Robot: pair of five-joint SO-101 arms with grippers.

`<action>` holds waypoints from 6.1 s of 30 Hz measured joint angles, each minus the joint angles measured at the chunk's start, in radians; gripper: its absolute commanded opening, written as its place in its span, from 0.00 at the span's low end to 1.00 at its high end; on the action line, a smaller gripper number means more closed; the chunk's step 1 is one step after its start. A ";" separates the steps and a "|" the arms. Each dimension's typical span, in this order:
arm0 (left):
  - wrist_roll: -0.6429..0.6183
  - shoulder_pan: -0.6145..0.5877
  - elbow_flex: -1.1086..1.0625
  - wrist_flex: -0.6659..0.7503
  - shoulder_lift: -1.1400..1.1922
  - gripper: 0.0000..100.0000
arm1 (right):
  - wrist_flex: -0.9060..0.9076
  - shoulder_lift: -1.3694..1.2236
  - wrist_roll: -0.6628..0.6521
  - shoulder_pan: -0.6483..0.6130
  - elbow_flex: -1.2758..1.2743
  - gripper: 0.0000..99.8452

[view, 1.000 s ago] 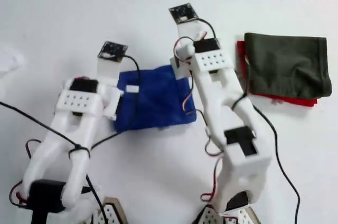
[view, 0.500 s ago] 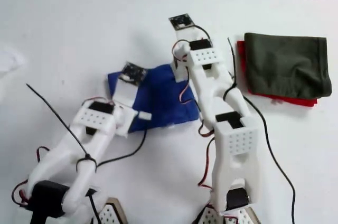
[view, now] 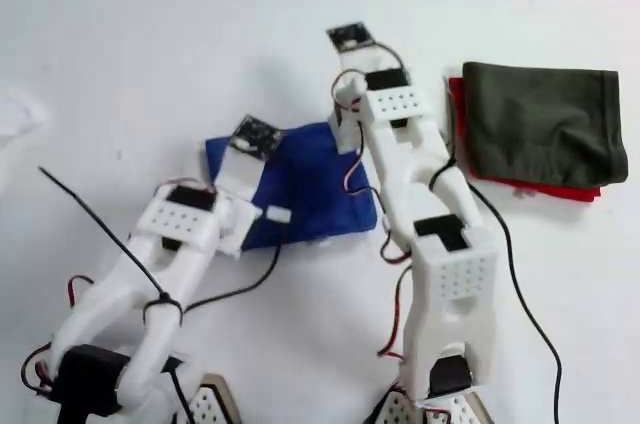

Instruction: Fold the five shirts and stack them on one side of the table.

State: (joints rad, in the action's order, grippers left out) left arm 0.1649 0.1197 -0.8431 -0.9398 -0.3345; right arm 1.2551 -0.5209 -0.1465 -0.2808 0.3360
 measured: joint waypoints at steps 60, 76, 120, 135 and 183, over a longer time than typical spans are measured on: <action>-0.150 -0.540 -0.187 0.316 0.000 0.03 | 0.493 -0.591 0.153 -0.129 0.710 0.02; -0.150 -0.539 -0.193 0.316 0.000 0.03 | 0.493 -0.049 -0.209 0.098 0.575 0.02; -0.150 -0.539 -0.193 0.316 0.000 0.03 | -0.069 -0.311 -0.779 0.792 0.603 0.04; -0.150 -0.539 -0.193 0.316 0.000 0.03 | -0.020 -0.315 -0.652 0.793 0.741 0.22; -0.103 -0.502 -0.219 0.359 0.000 0.03 | 0.493 0.327 -0.278 0.480 0.278 0.02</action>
State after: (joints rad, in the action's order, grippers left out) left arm 0.0621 -0.3821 -1.0625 -0.5808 -0.3345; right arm 1.7476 -0.1941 -0.4242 0.1995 0.6137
